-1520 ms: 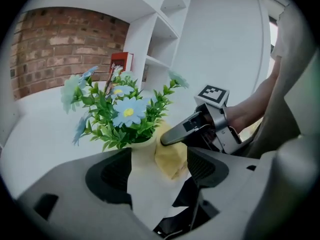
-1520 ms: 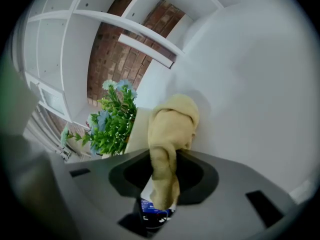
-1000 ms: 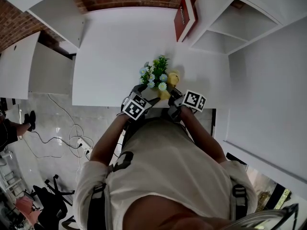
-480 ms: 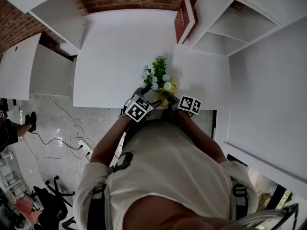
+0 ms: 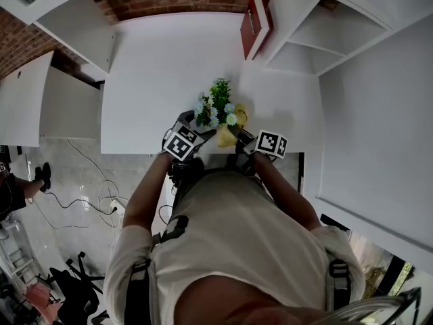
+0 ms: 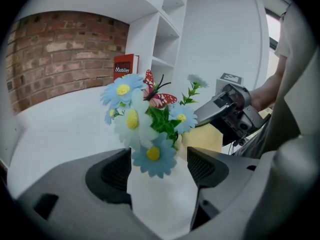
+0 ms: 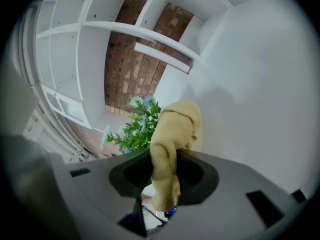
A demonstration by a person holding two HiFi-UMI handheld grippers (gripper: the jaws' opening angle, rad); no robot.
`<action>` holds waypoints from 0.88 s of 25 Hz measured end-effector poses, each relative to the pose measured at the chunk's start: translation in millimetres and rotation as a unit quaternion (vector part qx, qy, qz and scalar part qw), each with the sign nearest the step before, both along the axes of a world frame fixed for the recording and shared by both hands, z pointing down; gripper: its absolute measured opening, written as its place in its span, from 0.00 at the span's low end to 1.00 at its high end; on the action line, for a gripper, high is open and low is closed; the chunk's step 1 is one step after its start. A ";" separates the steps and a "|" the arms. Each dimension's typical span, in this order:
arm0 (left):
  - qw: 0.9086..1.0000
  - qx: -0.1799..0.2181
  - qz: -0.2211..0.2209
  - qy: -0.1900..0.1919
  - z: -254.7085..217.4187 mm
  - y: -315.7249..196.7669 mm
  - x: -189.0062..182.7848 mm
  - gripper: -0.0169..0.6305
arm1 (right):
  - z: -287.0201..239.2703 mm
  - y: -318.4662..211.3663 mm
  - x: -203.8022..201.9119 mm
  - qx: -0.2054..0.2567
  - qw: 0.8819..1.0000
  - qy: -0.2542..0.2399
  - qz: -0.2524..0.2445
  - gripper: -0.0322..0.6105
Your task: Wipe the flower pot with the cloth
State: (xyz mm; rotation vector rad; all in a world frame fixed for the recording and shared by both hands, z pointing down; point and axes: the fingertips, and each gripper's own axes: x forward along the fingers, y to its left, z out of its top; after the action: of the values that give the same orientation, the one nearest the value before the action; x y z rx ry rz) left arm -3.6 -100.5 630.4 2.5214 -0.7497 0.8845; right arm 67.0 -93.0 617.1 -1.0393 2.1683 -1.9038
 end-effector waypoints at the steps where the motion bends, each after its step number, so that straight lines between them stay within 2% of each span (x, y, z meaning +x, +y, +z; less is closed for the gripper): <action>1: 1.000 -0.001 -0.001 0.001 0.6 0.2 3.7 0.56 | -3.3 0.3 -2.0 0.003 1.000 -0.004 -0.003 0.23; 9: 0.999 -0.014 -0.039 0.035 -0.2 15.3 17.6 0.56 | 0.7 1.5 -1.5 0.004 1.000 0.002 -0.001 0.23; 17: 0.999 -0.019 -0.021 0.019 1.0 41.8 26.5 0.56 | 6.4 -13.4 8.2 0.038 0.999 0.037 -0.010 0.26; 22: 0.998 -0.025 -0.039 0.030 5.0 44.7 29.3 0.56 | 5.6 -19.4 10.3 0.058 0.997 0.053 0.000 0.27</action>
State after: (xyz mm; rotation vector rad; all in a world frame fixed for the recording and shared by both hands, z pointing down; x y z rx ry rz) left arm 25.7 -55.8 635.4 2.4469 -0.7904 0.7873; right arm 77.3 -112.3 622.6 -1.1427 2.3032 -1.7352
